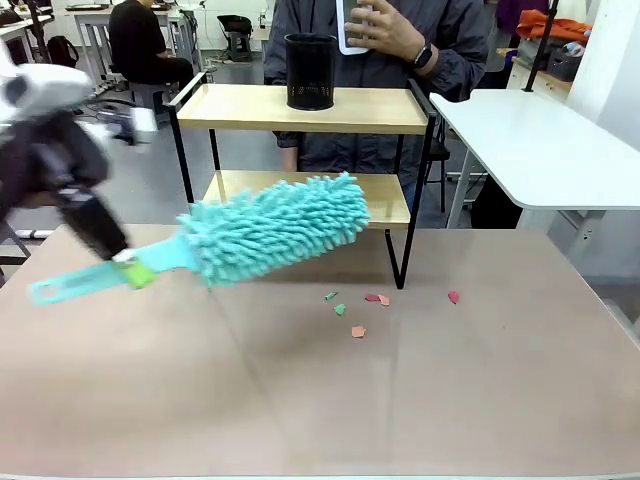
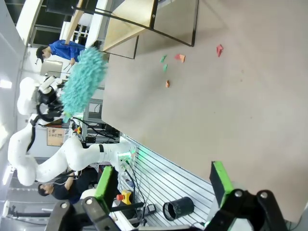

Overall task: Clean the shelf.
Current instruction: Clean the remaining tier of the Shelf with the Duster once objects are removed.

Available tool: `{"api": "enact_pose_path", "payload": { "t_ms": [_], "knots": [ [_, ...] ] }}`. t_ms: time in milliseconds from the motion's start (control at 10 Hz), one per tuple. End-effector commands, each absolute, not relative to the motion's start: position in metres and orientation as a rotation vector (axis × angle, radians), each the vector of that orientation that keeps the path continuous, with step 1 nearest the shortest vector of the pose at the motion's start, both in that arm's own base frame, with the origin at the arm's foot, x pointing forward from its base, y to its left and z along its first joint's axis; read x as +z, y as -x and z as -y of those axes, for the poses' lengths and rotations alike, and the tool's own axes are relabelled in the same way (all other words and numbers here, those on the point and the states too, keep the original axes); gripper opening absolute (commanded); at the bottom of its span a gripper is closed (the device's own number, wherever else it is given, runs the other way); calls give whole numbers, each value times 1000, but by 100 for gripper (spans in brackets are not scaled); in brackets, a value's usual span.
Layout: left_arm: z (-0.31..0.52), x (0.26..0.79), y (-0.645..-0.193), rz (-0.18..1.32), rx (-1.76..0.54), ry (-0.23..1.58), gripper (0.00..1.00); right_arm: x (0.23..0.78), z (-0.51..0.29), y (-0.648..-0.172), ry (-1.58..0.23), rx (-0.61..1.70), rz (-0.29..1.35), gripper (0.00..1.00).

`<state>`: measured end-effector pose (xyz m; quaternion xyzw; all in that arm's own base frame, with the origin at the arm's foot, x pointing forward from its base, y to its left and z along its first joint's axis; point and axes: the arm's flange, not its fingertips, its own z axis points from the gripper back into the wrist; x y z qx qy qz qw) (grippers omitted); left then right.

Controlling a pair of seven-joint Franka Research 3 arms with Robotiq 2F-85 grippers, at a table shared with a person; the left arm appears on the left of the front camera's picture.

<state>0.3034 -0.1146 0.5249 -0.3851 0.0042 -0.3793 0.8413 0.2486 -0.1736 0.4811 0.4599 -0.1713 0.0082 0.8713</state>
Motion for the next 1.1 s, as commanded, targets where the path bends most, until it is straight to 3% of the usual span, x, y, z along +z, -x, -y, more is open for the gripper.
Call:
{"api": "enact_pose_path", "payload": {
  "t_ms": [0,200,500,900,1000],
  "knots": [
    [36,543,-244,90,-822,942,0,482,173,-250,-982,36,387,100],
    [-36,559,-201,254,-710,1015,0,482,173,-250,-982,36,387,100],
    [-124,534,-180,505,-171,1115,0,482,173,-250,-982,36,387,100],
    [-129,469,-248,271,164,1154,0,482,173,-250,-982,36,387,100],
    [-124,456,-266,190,322,1092,0,482,173,-250,-982,36,387,100]
  ]
}}
